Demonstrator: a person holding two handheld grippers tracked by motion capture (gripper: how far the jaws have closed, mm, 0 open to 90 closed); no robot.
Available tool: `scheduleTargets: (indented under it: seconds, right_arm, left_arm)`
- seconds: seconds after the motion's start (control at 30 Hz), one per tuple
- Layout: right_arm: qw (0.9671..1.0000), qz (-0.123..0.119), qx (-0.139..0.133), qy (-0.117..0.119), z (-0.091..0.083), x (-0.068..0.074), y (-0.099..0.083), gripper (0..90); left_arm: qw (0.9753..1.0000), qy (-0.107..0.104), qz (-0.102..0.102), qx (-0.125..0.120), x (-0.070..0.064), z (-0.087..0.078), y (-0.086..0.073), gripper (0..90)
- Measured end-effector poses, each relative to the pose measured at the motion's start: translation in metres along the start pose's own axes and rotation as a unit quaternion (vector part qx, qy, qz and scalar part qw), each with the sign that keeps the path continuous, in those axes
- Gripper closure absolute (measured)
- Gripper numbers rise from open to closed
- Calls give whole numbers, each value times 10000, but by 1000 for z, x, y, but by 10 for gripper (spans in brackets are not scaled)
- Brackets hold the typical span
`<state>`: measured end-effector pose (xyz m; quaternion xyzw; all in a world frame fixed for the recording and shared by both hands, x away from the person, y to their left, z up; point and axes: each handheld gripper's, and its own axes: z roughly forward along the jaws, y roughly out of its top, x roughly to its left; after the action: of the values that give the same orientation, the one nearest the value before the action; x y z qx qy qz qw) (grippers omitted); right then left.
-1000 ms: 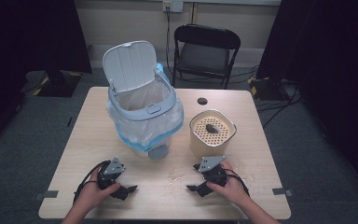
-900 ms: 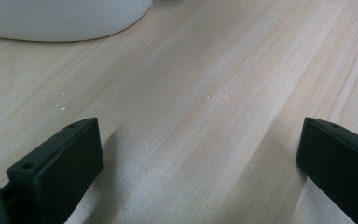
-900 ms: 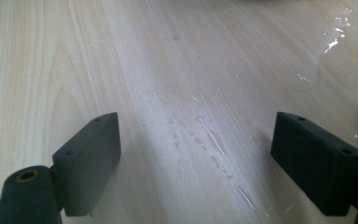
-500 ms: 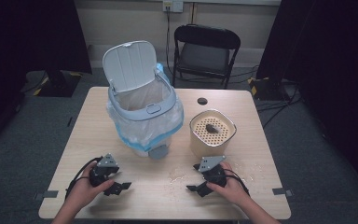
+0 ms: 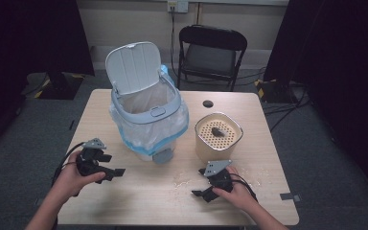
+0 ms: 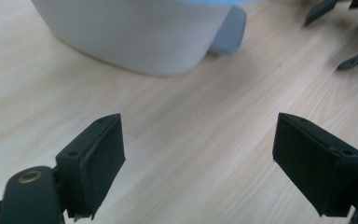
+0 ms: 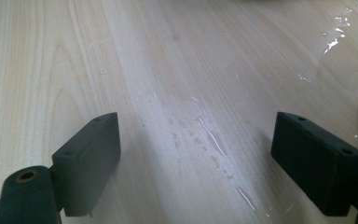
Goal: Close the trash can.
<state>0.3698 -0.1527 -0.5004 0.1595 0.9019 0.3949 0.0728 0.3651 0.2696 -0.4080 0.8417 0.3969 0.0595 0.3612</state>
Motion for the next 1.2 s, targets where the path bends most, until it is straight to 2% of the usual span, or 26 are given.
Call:
scheduleTargets:
  seconds: [0.1,0.2,0.33,0.37,0.4,0.47,0.57,0.77,1.03,1.2]
  right_arm:
    - [10000,0,0,1,0,0,0,150]
    - [10000,-1,0,0,0,0,0,150]
    - [10000,-1,-1,-1,0,0,0,151]
    - [10000,-1,-2,0,0,0,0,150]
    - [10000,-1,-2,0,0,0,0,150]
    - [10000,-1,-1,0,0,0,0,150]
    - [10000,3,-11,-11,0,0,0,150]
    - [10000,4,-10,-10,0,0,0,150]
    - [10000,1,-11,-10,0,0,0,150]
    - [10000,0,-11,-10,0,0,0,150]
  left_arm:
    - [10000,8,-44,-42,2,-10,12,162]
    - [9999,9,13,-119,7,-26,28,170]
    - [9998,-6,-9,-195,9,-36,38,174]
    - [9998,48,42,-189,11,-40,43,174]
    - [9996,36,4,-278,13,-46,49,174]
    - [9994,-10,-37,-335,15,-49,53,172]
    - [9994,157,-59,-307,20,-61,65,166]
    - [9991,246,-35,-335,23,-73,83,166]
    - [9991,165,-56,-389,24,-80,104,176]
    - [9994,172,54,-305,22,-85,119,178]
